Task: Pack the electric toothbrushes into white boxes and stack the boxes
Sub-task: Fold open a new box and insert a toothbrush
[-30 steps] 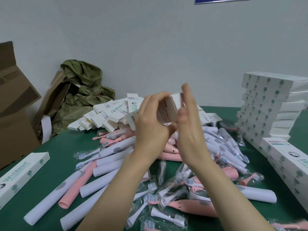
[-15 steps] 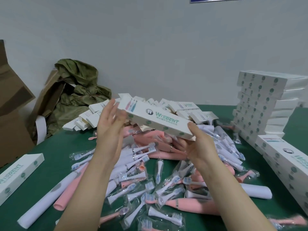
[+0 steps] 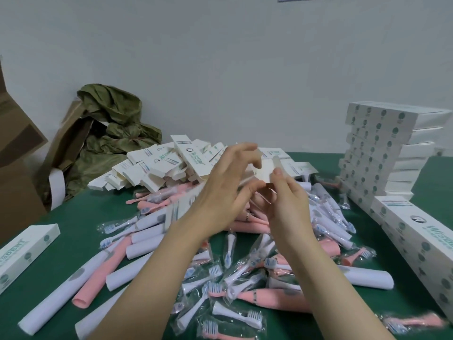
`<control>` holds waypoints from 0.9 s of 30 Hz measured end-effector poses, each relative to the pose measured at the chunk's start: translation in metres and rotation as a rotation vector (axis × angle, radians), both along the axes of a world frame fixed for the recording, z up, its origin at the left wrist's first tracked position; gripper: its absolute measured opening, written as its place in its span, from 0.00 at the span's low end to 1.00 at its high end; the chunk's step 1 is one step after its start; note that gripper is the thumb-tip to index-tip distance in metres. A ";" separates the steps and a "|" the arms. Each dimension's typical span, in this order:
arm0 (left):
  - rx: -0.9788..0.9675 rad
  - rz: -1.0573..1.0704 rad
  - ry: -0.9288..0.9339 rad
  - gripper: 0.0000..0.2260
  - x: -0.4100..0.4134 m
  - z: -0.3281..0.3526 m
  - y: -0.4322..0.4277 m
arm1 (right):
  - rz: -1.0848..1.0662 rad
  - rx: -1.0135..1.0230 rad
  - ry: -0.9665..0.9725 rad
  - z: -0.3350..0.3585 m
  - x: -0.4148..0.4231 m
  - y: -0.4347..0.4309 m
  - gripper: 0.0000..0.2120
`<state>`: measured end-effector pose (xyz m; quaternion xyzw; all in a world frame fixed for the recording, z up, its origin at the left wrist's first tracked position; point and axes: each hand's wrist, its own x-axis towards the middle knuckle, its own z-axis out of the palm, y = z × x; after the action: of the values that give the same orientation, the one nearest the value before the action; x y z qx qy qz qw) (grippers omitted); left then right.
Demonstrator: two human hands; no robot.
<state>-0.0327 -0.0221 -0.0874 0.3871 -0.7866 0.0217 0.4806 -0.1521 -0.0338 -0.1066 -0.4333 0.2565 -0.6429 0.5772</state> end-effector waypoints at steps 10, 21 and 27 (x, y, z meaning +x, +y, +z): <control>0.091 0.201 0.017 0.13 -0.018 0.015 -0.002 | 0.047 0.005 -0.050 -0.003 -0.010 -0.002 0.13; 0.217 0.204 -0.163 0.23 0.002 0.017 0.012 | 0.102 0.052 0.013 -0.005 -0.010 -0.001 0.05; -0.148 0.539 -0.185 0.21 0.040 0.033 0.016 | -0.073 -0.075 0.287 -0.004 -0.029 -0.025 0.07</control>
<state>0.0072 -0.0063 -0.0543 0.5425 -0.6920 0.2411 0.4107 -0.1810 -0.0585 -0.1111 -0.5325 0.3278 -0.6040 0.4942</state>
